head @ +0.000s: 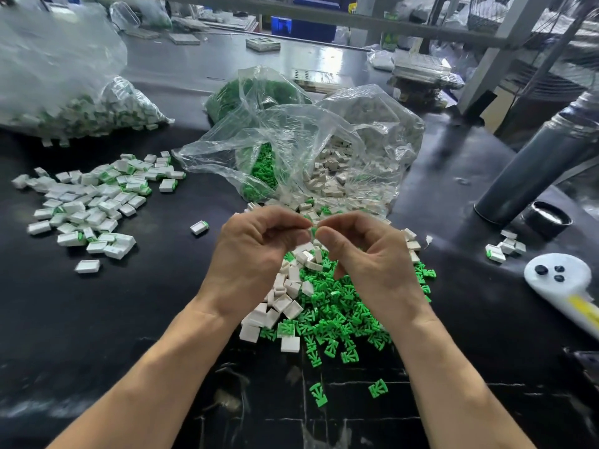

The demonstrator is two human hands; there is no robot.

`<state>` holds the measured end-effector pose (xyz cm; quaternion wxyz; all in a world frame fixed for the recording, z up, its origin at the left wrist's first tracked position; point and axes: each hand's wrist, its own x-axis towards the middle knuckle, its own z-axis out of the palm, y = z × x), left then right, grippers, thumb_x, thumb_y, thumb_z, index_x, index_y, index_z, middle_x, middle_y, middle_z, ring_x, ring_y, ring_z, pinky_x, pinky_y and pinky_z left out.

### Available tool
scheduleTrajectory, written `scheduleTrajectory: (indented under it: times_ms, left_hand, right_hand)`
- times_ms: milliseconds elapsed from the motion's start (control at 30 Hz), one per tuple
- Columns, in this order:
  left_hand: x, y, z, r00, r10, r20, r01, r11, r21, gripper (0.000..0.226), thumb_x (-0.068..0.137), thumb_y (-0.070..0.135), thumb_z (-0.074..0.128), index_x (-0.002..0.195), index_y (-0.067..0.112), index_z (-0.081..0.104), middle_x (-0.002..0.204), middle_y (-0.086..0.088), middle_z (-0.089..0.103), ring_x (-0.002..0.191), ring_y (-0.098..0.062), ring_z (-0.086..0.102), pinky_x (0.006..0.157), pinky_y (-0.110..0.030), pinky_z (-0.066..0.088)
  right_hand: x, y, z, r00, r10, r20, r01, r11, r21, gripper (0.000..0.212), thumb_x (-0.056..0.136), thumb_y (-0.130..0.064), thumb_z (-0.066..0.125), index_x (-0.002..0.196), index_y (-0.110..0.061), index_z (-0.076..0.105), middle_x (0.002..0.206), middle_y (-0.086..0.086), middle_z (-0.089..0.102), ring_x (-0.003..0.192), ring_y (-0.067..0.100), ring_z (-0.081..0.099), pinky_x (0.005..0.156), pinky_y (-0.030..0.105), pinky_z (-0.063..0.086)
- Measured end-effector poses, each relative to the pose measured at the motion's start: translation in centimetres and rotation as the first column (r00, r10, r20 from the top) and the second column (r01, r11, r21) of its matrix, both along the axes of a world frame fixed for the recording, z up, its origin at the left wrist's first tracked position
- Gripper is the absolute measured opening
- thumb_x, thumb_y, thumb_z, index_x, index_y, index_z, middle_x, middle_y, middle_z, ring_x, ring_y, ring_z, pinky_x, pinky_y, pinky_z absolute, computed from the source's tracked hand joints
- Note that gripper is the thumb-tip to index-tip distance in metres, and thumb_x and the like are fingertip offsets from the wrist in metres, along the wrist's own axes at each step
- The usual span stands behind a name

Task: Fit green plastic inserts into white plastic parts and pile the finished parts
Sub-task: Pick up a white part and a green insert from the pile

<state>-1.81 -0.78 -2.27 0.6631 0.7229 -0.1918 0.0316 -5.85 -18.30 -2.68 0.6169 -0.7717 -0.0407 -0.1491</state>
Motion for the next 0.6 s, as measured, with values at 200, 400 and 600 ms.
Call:
scheduleTrajectory:
  times_ms: [200, 400, 600]
  left_hand:
    - [-0.4, -0.2, -0.4, 0.999, 0.020, 0.041, -0.024, 0.994, 0.103, 0.023, 0.084, 0.013, 0.082, 0.104, 0.022, 0.077, 0.089, 0.002, 0.074, 0.083, -0.017, 0.070, 0.077, -0.027, 0.059]
    - [-0.5, 0.0, -0.4, 0.952, 0.078, 0.296, -0.183, 0.920, 0.345, 0.013, 0.088, 0.028, 0.079, 0.100, 0.027, 0.076, 0.089, 0.016, 0.068, 0.082, -0.006, 0.065, 0.072, -0.012, 0.050]
    - [2.4, 4.2, -0.8, 0.872, 0.340, 0.353, -0.485, 0.698, 0.527, 0.019, 0.091, 0.029, 0.074, 0.106, 0.017, 0.074, 0.108, -0.003, 0.068, 0.095, -0.018, 0.064, 0.092, -0.040, 0.054]
  right_hand:
    - [-0.2, 0.4, 0.0, 0.999, -0.032, -0.020, 0.031, 0.999, -0.017, 0.004, 0.095, -0.024, 0.074, 0.091, -0.025, 0.073, 0.074, -0.012, 0.070, 0.062, 0.002, 0.062, 0.053, 0.018, 0.050]
    - [0.0, 0.8, -0.5, 0.989, -0.144, -0.024, 0.139, 0.977, -0.161, 0.007, 0.096, -0.028, 0.072, 0.090, -0.027, 0.072, 0.079, -0.013, 0.071, 0.065, 0.000, 0.061, 0.058, 0.010, 0.045]
    - [0.0, -0.7, 0.0, 0.907, -0.421, -0.014, 0.386, 0.844, -0.373, 0.012, 0.096, -0.037, 0.071, 0.094, -0.027, 0.075, 0.080, -0.013, 0.072, 0.079, 0.010, 0.066, 0.073, 0.034, 0.056]
